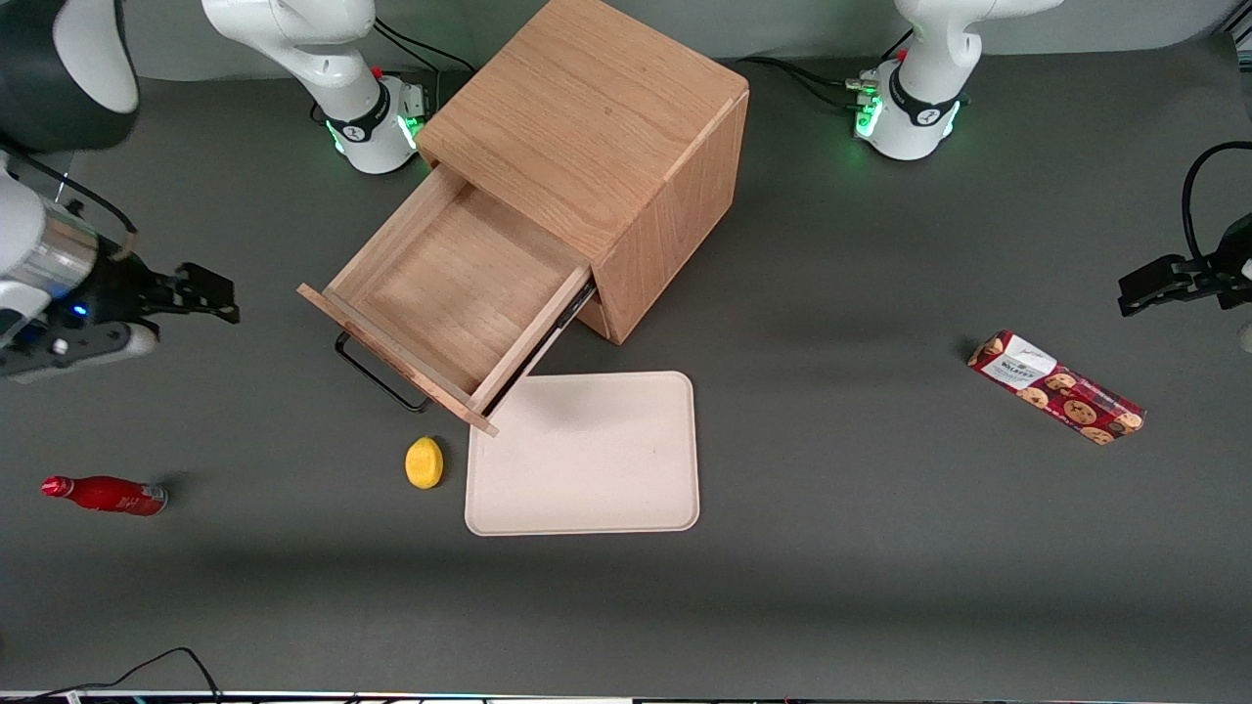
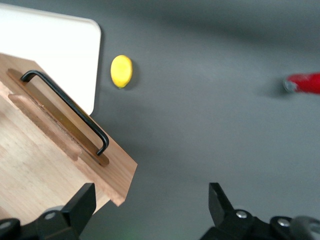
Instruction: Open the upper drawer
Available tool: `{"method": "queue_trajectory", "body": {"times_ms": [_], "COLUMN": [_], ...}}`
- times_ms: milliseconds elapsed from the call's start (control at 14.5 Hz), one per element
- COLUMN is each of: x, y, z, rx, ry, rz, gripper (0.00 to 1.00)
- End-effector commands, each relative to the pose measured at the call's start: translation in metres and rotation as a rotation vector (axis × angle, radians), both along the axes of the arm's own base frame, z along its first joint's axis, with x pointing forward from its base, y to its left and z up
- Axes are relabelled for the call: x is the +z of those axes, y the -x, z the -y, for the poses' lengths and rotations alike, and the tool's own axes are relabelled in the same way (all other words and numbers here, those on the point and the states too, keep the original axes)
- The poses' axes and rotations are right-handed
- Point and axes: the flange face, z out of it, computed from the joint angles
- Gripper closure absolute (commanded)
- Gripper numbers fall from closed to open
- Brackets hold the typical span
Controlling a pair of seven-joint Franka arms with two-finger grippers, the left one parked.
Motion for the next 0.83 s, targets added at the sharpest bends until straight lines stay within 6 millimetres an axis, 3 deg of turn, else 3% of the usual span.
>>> {"method": "queue_trajectory", "body": {"times_ms": [0, 206, 756], "x": [0.028, 0.043, 0.033], "y": [0.035, 0.053, 0.048], "z": [0.012, 0.025, 0.028], "rx": [-0.085, -0.180, -0.213], "ry": [0.031, 0.027, 0.026], "rz": [0.010, 0.029, 0.030], "gripper": [0.00, 0.00, 0.00]}}
